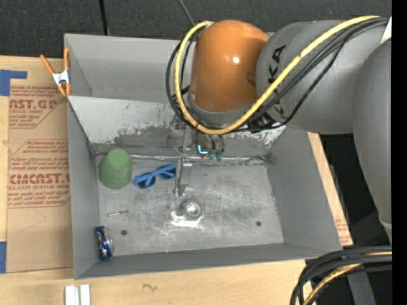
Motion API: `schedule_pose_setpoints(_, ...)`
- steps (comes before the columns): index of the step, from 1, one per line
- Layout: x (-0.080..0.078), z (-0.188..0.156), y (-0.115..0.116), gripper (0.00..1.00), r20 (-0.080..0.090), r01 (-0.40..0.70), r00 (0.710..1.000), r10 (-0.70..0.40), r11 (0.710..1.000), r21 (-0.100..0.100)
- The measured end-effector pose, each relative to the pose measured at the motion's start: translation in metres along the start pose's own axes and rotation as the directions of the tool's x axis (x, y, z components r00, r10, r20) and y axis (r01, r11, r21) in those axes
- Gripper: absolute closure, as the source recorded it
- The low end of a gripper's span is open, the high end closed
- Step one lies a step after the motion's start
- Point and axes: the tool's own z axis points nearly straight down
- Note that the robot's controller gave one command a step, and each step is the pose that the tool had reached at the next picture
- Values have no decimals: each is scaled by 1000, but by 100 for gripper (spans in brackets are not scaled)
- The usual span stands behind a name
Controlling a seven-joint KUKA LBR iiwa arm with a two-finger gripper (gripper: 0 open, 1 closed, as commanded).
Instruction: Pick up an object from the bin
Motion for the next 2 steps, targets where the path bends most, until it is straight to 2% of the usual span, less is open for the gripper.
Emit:
schedule_pose_setpoints(1, -5, 143, -80, 0, 10, 168, 986, -168, 986, 1)
schedule_pose_setpoints(2, -9, 100, -13, 0, 13, 166, 986, -166, 986, -3)
